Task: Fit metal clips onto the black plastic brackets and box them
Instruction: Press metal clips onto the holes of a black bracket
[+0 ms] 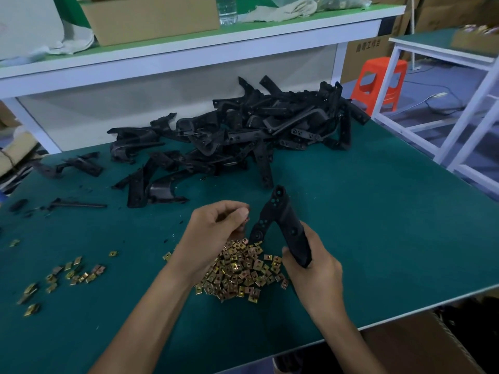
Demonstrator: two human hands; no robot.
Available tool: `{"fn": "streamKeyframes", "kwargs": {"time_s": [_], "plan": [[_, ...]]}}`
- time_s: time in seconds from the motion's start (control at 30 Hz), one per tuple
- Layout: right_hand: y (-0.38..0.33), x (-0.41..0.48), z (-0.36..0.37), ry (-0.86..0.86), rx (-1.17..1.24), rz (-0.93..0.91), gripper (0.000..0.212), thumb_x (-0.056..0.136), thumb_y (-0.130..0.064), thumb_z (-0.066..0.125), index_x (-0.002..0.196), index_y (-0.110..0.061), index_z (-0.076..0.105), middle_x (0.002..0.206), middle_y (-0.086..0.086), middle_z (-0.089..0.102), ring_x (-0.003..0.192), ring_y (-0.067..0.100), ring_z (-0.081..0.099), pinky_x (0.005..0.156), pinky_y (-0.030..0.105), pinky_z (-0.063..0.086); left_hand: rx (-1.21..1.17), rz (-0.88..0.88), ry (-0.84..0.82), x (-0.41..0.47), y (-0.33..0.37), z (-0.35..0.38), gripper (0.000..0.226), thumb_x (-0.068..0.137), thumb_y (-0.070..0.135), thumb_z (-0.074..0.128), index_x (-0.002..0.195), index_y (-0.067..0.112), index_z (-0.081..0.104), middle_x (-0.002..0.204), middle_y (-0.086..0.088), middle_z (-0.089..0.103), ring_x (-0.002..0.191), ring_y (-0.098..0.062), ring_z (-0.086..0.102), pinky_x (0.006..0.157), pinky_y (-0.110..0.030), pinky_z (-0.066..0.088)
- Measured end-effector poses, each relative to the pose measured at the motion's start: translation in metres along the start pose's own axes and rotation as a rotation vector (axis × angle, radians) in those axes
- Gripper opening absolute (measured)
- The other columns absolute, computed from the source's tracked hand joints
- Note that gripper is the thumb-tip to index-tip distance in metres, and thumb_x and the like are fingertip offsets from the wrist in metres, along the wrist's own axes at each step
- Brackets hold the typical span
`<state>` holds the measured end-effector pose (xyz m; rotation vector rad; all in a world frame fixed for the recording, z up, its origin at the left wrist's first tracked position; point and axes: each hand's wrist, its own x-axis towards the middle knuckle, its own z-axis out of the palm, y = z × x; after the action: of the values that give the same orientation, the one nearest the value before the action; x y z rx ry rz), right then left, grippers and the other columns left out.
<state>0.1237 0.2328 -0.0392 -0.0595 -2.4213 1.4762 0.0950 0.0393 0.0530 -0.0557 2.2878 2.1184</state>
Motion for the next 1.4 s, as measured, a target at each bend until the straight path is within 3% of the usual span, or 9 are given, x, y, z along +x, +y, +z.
{"fn": "streamKeyframes", "kwargs": {"time_s": [0.3, 0.37, 0.53, 0.63, 0.8, 1.0, 1.1, 1.4], "plan": [[0.004, 0.001, 0.0, 0.0, -0.058, -0.057, 0.058, 0.087, -0.022, 0.075, 0.138, -0.037, 0.054, 0.085, -0.031, 0.059, 0.078, 0.005, 0.06, 0.066, 0.018, 0.044, -0.201, -0.097, 0.097, -0.001, -0.003, 0.004, 0.007, 0.095, 0.006, 0.066, 0.101, 0.006, 0.07, 0.074, 0.002, 0.067, 0.068, -0.01, 0.066, 0.064, -0.024, 0.058], [0.005, 0.002, 0.001, -0.002, -0.056, -0.06, 0.058, 0.087, -0.021, 0.075, 0.138, -0.038, 0.053, 0.085, -0.034, 0.057, 0.079, 0.005, 0.058, 0.064, 0.01, 0.04, -0.207, -0.103, 0.11, -0.001, -0.004, 0.004, 0.007, 0.094, 0.005, 0.067, 0.1, 0.004, 0.07, 0.077, 0.0, 0.067, 0.07, -0.01, 0.067, 0.066, -0.026, 0.06], [0.005, 0.001, 0.002, 0.002, -0.038, -0.07, 0.058, 0.086, -0.022, 0.075, 0.135, -0.044, 0.051, 0.086, -0.034, 0.058, 0.081, 0.005, 0.059, 0.065, 0.007, 0.039, -0.167, -0.089, 0.082, -0.003, -0.004, 0.003, 0.019, 0.087, -0.005, 0.071, 0.1, 0.009, 0.074, 0.088, -0.002, 0.075, 0.085, -0.014, 0.072, 0.078, -0.024, 0.059], [0.005, 0.002, 0.002, 0.023, -0.049, -0.084, 0.057, 0.085, -0.021, 0.076, 0.134, -0.04, 0.054, 0.085, -0.03, 0.058, 0.081, 0.005, 0.057, 0.066, 0.004, 0.039, -0.161, -0.092, 0.076, -0.005, -0.003, 0.002, 0.016, 0.088, 0.002, 0.073, 0.102, 0.009, 0.076, 0.092, -0.007, 0.074, 0.084, -0.017, 0.071, 0.082, -0.03, 0.061], [0.005, 0.002, 0.002, 0.015, -0.049, -0.08, 0.061, 0.085, -0.023, 0.075, 0.134, -0.046, 0.047, 0.086, -0.038, 0.056, 0.079, -0.001, 0.055, 0.067, 0.002, 0.037, -0.157, -0.087, 0.012, -0.009, 0.0, 0.002, 0.012, 0.094, 0.008, 0.067, 0.102, 0.011, 0.075, 0.078, -0.002, 0.067, 0.072, -0.01, 0.063, 0.067, -0.023, 0.057], [0.003, 0.001, 0.003, 0.043, -0.046, -0.078, 0.058, 0.084, -0.022, 0.076, 0.134, -0.041, 0.053, 0.092, -0.022, 0.064, 0.085, 0.006, 0.062, 0.069, 0.017, 0.041, -0.13, -0.05, -0.025, -0.011, 0.002, 0.001, 0.014, 0.094, 0.003, 0.065, 0.1, 0.01, 0.075, 0.094, -0.01, 0.074, 0.085, -0.019, 0.069, 0.08, -0.027, 0.059], [0.002, 0.001, 0.003, 0.043, -0.047, -0.075, 0.06, 0.084, -0.022, 0.076, 0.134, -0.043, 0.051, 0.088, -0.021, 0.064, 0.08, 0.006, 0.062, 0.068, 0.022, 0.044, -0.047, -0.006, -0.021, -0.012, 0.001, 0.0, 0.018, 0.094, 0.003, 0.066, 0.104, 0.017, 0.073, 0.094, -0.008, 0.076, 0.085, -0.017, 0.071, 0.079, -0.026, 0.057], [-0.001, -0.001, 0.001, -0.008, -0.058, -0.079, 0.062, 0.087, -0.021, 0.074, 0.144, -0.035, 0.052, 0.085, -0.015, 0.068, 0.071, 0.005, 0.06, 0.067, 0.022, 0.048, 0.013, 0.0, -0.079, -0.012, 0.002, 0.001, 0.015, 0.092, 0.004, 0.068, 0.1, 0.014, 0.076, 0.097, -0.008, 0.078, 0.089, -0.019, 0.074, 0.079, -0.024, 0.058]]}}
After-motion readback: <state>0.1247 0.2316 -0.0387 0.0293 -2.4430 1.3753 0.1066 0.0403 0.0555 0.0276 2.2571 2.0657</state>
